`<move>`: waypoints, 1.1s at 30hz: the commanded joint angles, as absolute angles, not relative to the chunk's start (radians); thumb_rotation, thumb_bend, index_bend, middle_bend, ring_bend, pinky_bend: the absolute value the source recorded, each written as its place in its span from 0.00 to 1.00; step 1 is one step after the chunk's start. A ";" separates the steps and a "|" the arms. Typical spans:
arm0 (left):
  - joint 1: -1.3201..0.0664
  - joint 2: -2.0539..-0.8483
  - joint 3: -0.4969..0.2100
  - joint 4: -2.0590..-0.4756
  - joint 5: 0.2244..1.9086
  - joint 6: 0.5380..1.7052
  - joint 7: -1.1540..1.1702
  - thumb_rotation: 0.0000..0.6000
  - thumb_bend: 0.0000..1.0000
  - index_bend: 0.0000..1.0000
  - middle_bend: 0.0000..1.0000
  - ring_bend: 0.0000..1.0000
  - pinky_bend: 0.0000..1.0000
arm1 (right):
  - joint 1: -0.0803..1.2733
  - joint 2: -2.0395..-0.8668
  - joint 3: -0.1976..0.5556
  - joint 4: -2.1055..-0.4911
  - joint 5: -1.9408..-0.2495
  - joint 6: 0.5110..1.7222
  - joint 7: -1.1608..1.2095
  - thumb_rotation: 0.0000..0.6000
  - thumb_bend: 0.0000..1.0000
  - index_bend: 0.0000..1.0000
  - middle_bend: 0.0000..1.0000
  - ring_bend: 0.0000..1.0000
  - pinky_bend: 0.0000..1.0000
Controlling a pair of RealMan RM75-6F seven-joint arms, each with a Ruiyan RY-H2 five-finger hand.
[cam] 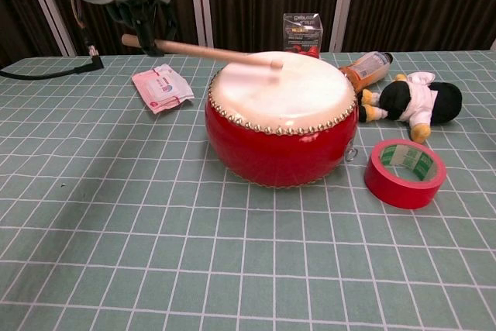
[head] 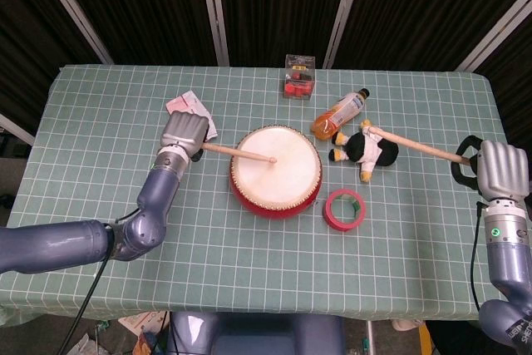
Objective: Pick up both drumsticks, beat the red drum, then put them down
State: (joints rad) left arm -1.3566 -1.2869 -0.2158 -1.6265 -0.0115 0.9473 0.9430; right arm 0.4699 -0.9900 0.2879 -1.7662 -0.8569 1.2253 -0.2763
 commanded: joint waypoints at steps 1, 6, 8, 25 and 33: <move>-1.205 -1.140 -0.262 -1.842 0.212 0.998 0.732 1.00 0.56 0.76 1.00 1.00 1.00 | 0.442 -0.974 0.268 -1.784 -0.889 1.226 -0.242 1.00 0.60 1.00 1.00 1.00 0.99; -1.125 -1.087 -0.210 -1.942 0.273 1.000 0.673 1.00 0.56 0.76 1.00 1.00 1.00 | 0.398 -0.915 0.208 -1.803 -0.995 1.119 -0.115 1.00 0.60 1.00 1.00 1.00 0.99; -1.097 -1.083 -0.196 -1.965 0.299 1.010 0.646 1.00 0.56 0.76 1.00 1.00 1.00 | 0.384 -0.899 0.179 -1.792 -1.064 1.092 -0.078 1.00 0.60 1.00 1.00 1.00 0.99; -0.939 -1.196 -0.029 -2.046 0.485 1.149 0.619 1.00 0.55 0.75 1.00 1.00 1.00 | 0.331 -0.968 -0.018 -1.761 -1.345 1.041 -0.185 1.00 0.60 1.00 1.00 1.00 0.99; -0.935 -1.317 -0.006 -1.964 0.456 1.170 0.676 1.00 0.50 0.71 1.00 1.00 1.00 | 0.345 -1.035 -0.034 -1.751 -1.317 1.005 -0.291 1.00 0.60 0.98 1.00 1.00 0.98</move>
